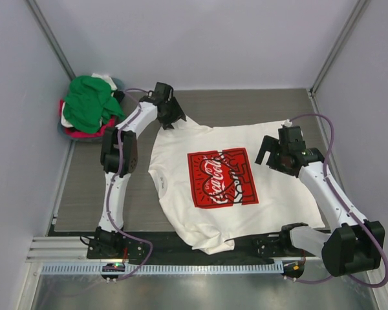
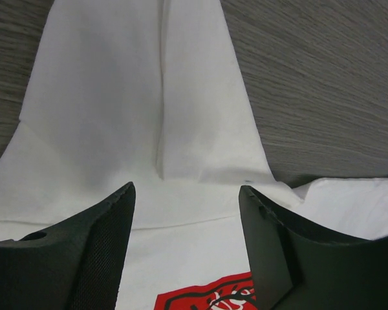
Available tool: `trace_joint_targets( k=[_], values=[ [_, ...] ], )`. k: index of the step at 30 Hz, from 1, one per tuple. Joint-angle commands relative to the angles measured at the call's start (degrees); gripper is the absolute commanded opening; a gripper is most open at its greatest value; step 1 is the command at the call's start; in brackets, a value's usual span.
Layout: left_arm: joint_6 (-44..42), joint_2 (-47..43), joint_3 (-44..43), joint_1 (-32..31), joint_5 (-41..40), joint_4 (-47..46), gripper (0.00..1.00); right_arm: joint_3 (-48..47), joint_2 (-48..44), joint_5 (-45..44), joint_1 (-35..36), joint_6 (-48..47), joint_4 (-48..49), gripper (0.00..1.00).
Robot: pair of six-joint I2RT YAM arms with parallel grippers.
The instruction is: Fold and stack the t-shirts
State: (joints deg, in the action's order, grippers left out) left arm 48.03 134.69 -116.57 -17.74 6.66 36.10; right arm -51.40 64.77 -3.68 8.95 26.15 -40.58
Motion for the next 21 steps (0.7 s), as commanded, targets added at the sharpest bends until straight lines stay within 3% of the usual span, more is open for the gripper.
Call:
trace_joint_targets(
  k=[1, 11, 15, 21],
  values=[
    [1.54, 2.06, -2.25, -1.16, 0.64, 1.87, 0.65, -2.13, -0.35, -1.33, 0.19, -1.46, -0.73, 0.99],
    [2.24, 5.14, -5.24, -1.69, 0.38, 1.34, 0.55, -3.27, -0.35, -1.94, 0.19, -2.33, -1.70, 0.99],
    [2.95, 6.11, -6.82, -1.60, 0.20, 1.61, 0.43, -2.48, -0.87, -2.21, 0.19, -2.33, -1.78, 0.99],
    [3.03, 6.28, -8.05, -1.60, -0.42, 2.22, 0.34, -2.57, -0.61, -2.03, 0.19, -2.42, -1.70, 0.99]
  ],
)
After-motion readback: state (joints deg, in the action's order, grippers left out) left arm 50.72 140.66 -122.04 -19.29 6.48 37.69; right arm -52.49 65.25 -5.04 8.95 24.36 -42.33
